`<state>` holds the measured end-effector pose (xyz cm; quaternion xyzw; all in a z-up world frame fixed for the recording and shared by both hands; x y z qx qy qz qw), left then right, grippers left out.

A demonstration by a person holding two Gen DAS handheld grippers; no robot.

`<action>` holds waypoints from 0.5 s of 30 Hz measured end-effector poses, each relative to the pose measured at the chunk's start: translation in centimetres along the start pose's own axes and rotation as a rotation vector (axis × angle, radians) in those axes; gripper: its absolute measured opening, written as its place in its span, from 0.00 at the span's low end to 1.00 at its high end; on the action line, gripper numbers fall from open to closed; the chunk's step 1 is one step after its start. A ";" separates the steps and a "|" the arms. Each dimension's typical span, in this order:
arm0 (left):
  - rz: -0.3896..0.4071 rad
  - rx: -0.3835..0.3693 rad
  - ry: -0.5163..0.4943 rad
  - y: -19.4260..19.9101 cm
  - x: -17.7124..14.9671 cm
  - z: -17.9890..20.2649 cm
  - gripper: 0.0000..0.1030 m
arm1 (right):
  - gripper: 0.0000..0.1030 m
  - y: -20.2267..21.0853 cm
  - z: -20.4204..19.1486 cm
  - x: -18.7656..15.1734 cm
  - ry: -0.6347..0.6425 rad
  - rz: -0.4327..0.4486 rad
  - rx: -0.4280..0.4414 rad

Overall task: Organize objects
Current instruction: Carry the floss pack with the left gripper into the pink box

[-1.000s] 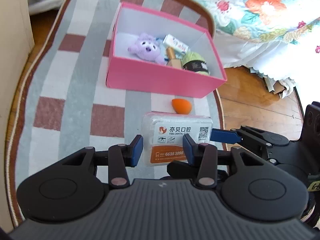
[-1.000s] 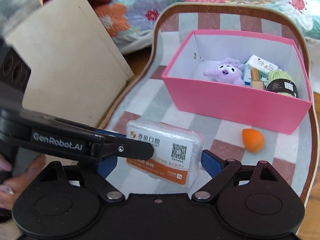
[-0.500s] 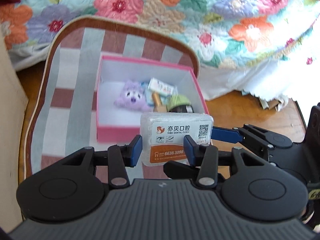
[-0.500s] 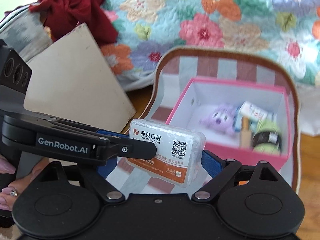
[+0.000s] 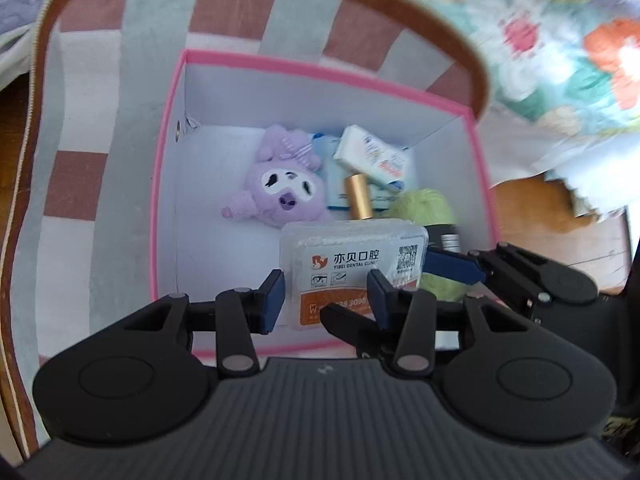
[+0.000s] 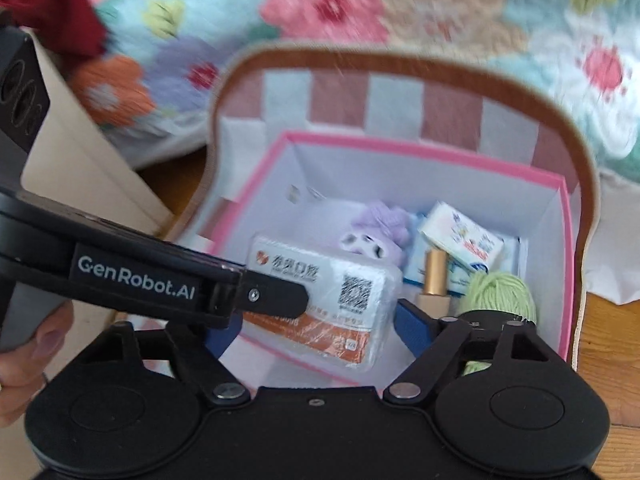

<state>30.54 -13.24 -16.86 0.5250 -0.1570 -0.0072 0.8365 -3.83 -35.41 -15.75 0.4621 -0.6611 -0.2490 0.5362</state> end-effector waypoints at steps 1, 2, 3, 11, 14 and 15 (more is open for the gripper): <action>-0.003 0.015 0.016 -0.7 0.2 -0.4 0.42 | 0.78 -0.9 0.4 -0.1 -0.010 -0.020 0.001; -0.011 0.021 0.029 -1.4 0.3 -0.7 0.42 | 0.76 -1.8 0.8 -0.2 -0.025 -0.042 0.005; -0.018 0.024 0.037 -2.0 0.4 -0.9 0.42 | 0.75 -2.6 1.2 -0.2 -0.041 -0.063 0.005; -0.038 -0.009 0.156 -5.5 -0.4 -2.8 0.42 | 0.73 -6.2 2.1 -0.8 -0.027 -0.171 -0.072; -0.033 -0.006 0.168 -6.1 -0.4 -3.0 0.42 | 0.73 -6.8 2.4 -1.1 -0.058 -0.190 -0.068; -0.034 0.003 0.164 -6.3 -0.4 -2.9 0.42 | 0.73 -6.9 2.4 -1.2 -0.053 -0.189 -0.078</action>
Point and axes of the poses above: each gripper's, at about its wrist camera, not at the fingertips, and y roughly against the way its jaws point, z to its right, x to its top, the point moved 10 cm from there along -y, roughly the way its jaws point, and after that the axes turned 1 degree about -z, right-handed, at the moved point
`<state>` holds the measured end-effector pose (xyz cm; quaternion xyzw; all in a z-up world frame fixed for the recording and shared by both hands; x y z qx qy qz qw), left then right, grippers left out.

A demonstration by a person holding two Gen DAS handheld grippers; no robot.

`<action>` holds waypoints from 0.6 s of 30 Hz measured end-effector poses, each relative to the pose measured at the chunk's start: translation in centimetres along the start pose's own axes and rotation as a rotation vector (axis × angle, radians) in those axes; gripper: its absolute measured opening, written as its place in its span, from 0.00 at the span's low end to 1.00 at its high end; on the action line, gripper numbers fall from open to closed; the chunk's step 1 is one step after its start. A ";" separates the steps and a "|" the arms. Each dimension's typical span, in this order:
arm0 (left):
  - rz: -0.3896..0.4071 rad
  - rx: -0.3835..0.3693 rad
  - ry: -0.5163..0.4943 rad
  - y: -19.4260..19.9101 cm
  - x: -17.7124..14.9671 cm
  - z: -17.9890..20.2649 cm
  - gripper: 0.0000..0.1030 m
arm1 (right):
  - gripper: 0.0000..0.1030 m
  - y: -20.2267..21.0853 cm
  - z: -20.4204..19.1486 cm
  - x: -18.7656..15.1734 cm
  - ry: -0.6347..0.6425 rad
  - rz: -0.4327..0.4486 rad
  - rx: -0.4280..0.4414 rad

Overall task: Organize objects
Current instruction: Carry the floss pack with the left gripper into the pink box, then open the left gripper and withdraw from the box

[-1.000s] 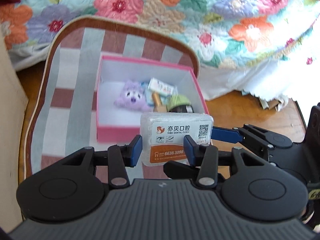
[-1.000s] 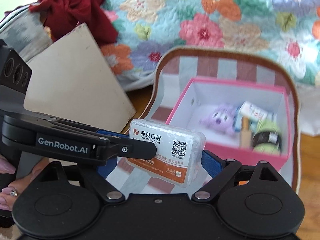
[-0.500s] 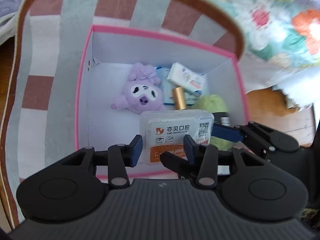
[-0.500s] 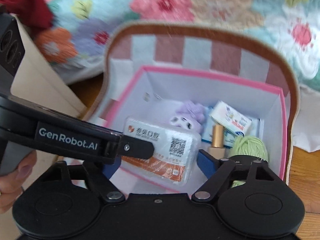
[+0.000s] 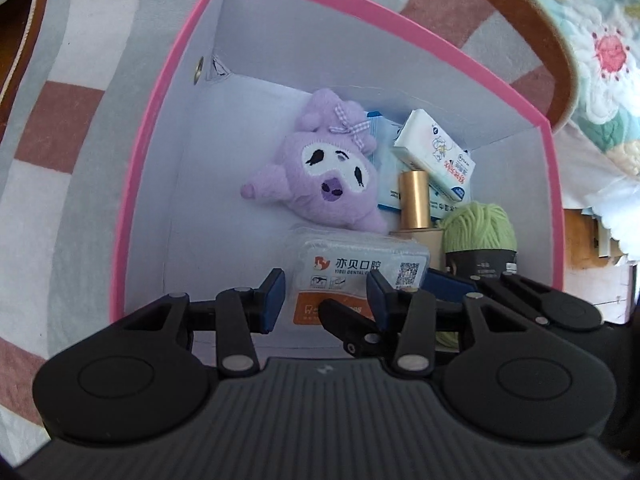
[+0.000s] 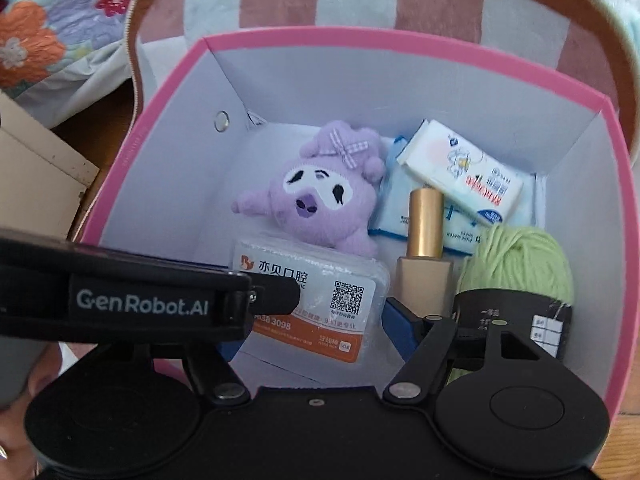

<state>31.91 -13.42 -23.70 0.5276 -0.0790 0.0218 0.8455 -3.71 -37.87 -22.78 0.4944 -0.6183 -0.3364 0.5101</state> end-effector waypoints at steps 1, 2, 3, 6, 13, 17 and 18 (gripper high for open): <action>-0.008 0.008 -0.001 -0.3 0.0 0.0 0.42 | 0.72 -0.1 -0.1 0.0 0.011 0.004 -0.016; -0.022 0.020 -0.005 -0.6 -0.1 0.0 0.42 | 0.70 -0.1 -0.1 0.0 0.022 0.008 -0.035; -0.025 0.029 0.001 -0.8 0.0 -0.1 0.41 | 0.69 -0.2 -0.2 -0.2 0.037 0.009 -0.059; -0.002 0.030 0.001 -1.0 0.4 -0.2 0.39 | 0.67 -0.1 -0.5 -0.1 0.048 0.035 -0.106; 0.128 0.100 -0.142 1.6 0.8 0.8 0.43 | 0.68 2.9 -0.5 -0.4 0.089 0.120 -0.089; 0.106 0.053 -0.186 4.0 -0.1 2.1 0.44 | 0.69 6.2 -0.2 -1.3 0.062 0.166 -0.010; 0.085 0.034 -0.176 4.6 -0.4 2.4 0.45 | 0.69 6.8 -0.3 -1.6 0.069 0.172 -0.005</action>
Point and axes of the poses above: each gripper's, at about its wrist camera, not at the fingertips, and y roughly against the way its jaws point, z to its right, x to its top, the point moved 10 cm from there along -y, roughly the way its jaws point, and after that the axes turned 1 degree about -z, right-handed, at the moved point
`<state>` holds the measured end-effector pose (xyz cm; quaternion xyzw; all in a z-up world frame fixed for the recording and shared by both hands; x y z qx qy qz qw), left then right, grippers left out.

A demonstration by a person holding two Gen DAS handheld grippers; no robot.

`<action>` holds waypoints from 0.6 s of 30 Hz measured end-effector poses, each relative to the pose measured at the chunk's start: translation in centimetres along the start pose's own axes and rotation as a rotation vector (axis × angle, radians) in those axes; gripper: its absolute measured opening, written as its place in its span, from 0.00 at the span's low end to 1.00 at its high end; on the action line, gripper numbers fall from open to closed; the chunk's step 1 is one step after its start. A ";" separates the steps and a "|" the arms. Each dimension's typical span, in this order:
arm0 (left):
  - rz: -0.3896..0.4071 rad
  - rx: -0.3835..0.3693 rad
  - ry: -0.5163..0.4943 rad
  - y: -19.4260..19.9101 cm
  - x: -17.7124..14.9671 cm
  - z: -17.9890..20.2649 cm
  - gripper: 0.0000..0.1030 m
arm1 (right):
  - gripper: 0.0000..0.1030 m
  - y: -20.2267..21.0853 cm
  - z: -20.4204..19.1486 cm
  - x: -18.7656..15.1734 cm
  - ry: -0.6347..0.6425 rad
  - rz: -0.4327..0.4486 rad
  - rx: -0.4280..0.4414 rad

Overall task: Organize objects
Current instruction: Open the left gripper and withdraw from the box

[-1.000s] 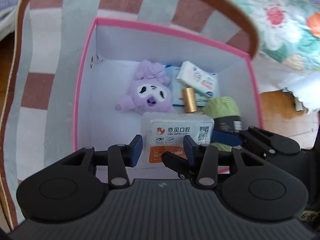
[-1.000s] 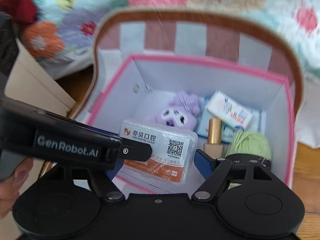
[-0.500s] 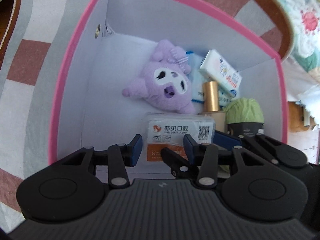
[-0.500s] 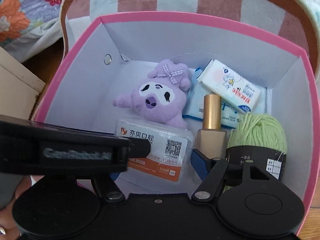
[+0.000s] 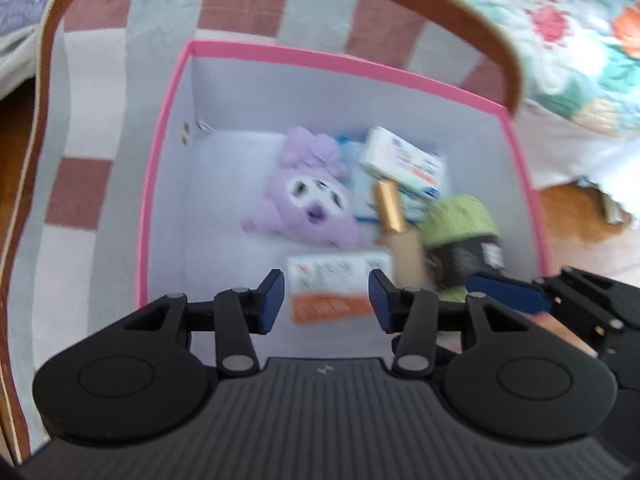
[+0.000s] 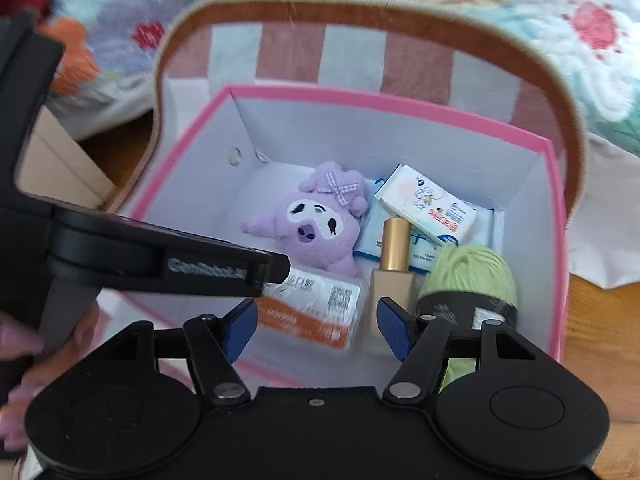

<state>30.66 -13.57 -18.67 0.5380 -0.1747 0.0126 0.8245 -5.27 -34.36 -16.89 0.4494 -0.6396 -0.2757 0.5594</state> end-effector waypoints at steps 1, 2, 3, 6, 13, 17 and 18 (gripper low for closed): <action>-0.018 -0.013 0.004 0.7 -0.3 0.4 0.45 | 0.69 0.6 -0.3 -0.3 0.025 -0.001 -0.007; -0.027 -0.018 -0.010 1.6 -0.6 0.9 0.45 | 0.69 1.3 -0.6 -0.5 0.059 -0.002 -0.015; -0.024 -0.018 -0.039 2.4 -0.9 1.5 0.46 | 0.69 2.1 -0.8 -0.7 0.082 0.002 -0.025; -0.016 -0.012 -0.117 5.0 -2.1 3.2 0.52 | 0.69 4.7 -1.5 -1.1 0.129 0.020 -0.034; 0.023 -0.045 -0.223 10.4 -4.9 5.2 0.57 | 0.69 10.6 -2.9 -2.9 0.159 0.043 -0.002; 0.025 -0.053 -0.262 12.0 -6.9 5.5 0.58 | 0.69 12.9 -3.5 -4.1 0.190 0.064 0.001; 0.029 -0.041 -0.275 12.3 -7.4 5.5 0.58 | 0.69 13.3 -3.6 -4.5 0.195 0.066 0.004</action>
Point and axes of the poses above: each gripper's, at about its wrist camera, not at the fingertips, and y roughly against the way its jaws point, z to its right, x to its top, the point moved 10 cm from there along -y, roughly the way its jaws point, and after that the axes turned 1 degree about -z, right-handed, at the moved point
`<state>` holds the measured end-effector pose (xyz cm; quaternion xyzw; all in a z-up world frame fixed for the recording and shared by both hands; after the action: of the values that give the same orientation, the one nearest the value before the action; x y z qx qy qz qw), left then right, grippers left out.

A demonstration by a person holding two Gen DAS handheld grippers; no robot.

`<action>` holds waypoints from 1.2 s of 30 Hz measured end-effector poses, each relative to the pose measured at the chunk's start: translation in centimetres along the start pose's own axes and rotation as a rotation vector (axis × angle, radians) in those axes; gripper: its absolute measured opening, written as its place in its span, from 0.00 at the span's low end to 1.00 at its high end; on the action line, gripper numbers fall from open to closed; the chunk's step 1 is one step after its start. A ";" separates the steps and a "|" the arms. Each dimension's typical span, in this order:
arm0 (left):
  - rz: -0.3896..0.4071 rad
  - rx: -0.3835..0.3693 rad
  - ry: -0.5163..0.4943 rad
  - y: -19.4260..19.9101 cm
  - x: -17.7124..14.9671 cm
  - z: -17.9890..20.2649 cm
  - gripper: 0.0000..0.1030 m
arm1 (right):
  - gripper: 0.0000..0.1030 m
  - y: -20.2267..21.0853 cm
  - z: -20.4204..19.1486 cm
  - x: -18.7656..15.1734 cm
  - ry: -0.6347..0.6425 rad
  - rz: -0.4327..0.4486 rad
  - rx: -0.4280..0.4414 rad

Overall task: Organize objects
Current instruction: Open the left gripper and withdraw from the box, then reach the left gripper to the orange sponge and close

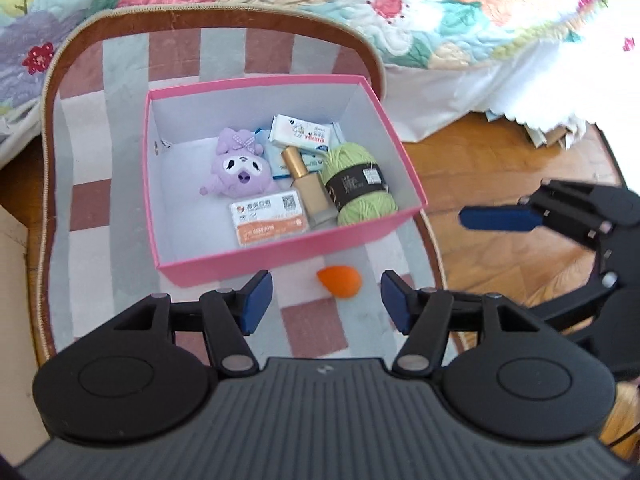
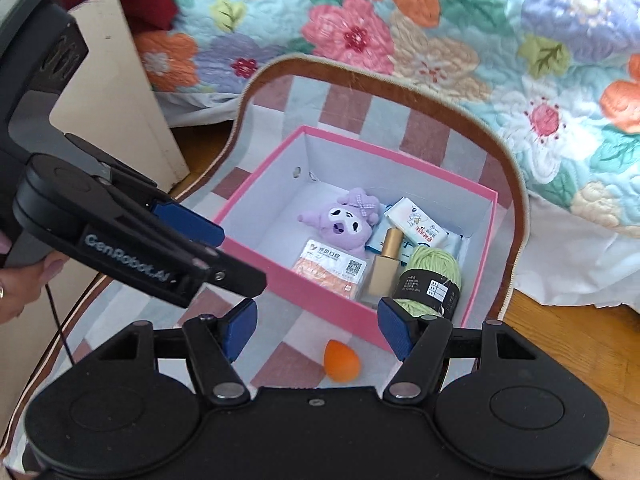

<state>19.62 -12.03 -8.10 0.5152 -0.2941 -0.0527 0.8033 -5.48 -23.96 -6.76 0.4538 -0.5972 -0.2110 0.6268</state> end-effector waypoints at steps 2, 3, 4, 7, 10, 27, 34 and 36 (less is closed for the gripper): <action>-0.001 0.015 -0.019 0.5 -1.0 0.1 0.58 | 0.69 0.9 -0.4 -0.7 0.003 0.006 0.006; -0.002 0.011 -0.026 0.7 -1.5 0.3 0.58 | 0.69 1.2 -0.5 -1.1 0.004 0.008 0.011; -0.011 -0.007 -0.057 0.9 -2.1 0.5 0.58 | 0.69 1.6 -0.6 -1.4 0.006 0.011 0.018; -0.001 -0.037 -0.069 1.2 -3.2 0.8 0.58 | 0.70 2.6 -1.3 -2.8 0.020 0.034 0.063; 0.001 -0.051 -0.052 1.1 -4.1 0.7 0.58 | 0.73 3.2 -1.9 -4.5 0.035 0.063 0.109; 0.021 -0.083 0.024 -6.8 -7.5 -0.2 0.58 | 0.73 -4.8 0.3 -9.9 0.006 -0.004 0.046; 0.037 -0.161 0.137 -12.0 -4.9 0.0 0.58 | 0.73 -9.6 1.6 -10.4 0.078 -0.038 -0.025; 0.028 -0.150 0.125 -13.6 -4.6 0.1 0.58 | 0.73 -10.8 1.8 -10.5 0.093 -0.043 -0.026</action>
<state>18.72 -16.67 -21.71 0.4519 -0.2458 -0.0311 0.8570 -6.27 -21.47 -21.66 0.4676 -0.5547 -0.2111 0.6550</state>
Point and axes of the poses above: each gripper's, at about its wrist camera, not at the fingertips, and y roughly against the way its jaws point, z to its right, x to its top, the point moved 10 cm from there along -y, roughly the way its jaws point, and after that the axes turned 1 degree about -z, right-handed, at the moved point
